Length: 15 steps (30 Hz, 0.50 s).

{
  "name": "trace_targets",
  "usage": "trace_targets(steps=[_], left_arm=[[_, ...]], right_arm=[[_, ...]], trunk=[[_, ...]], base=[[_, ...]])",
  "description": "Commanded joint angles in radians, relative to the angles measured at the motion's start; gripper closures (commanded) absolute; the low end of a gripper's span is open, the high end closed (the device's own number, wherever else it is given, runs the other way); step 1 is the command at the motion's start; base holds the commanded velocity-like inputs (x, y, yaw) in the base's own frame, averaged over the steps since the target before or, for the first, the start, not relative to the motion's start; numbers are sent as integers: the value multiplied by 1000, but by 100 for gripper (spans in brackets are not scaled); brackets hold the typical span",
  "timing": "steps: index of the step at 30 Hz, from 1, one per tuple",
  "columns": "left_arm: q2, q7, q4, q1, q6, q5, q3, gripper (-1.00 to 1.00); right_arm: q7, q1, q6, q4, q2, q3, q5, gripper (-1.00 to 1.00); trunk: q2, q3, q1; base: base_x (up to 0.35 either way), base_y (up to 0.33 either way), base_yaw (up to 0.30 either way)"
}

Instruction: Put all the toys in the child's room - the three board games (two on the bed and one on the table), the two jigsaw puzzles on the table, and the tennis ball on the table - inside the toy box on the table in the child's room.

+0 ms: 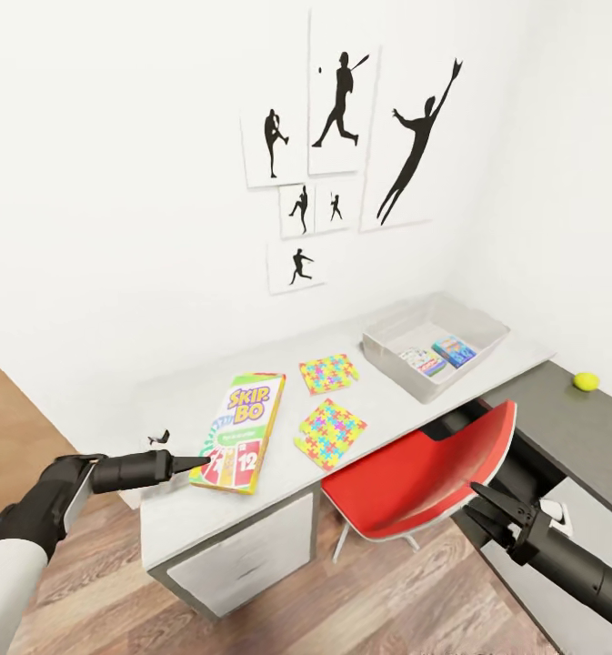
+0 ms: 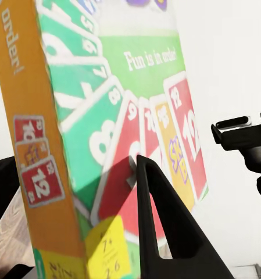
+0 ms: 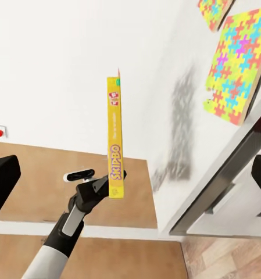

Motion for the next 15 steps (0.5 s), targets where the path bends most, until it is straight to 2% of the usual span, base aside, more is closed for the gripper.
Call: trace_targets(steps=[1, 7, 11, 15], left_arm=[[0, -3, 0, 0, 11, 2, 0, 100], [5, -11, 0, -1, 11, 1, 0, 100], [14, -51, 0, 0, 10, 0, 0, 100], [19, -65, 0, 0, 10, -2, 0, 100]], right_arm=[[4, 0, 3, 0, -1, -1, 2, -100], [5, 0, 3, 14, -4, -2, 2, -100], [6, 0, 3, 19, -6, -4, 2, -100], [6, 0, 3, 20, -7, -4, 2, -100]], trunk=[[-2, 0, 1], [-2, 7, 1], [-2, 12, 1], [-2, 16, 1]], base=[[0, 0, -224], [0, 0, -224], [0, 0, -224], [0, 0, -224]])
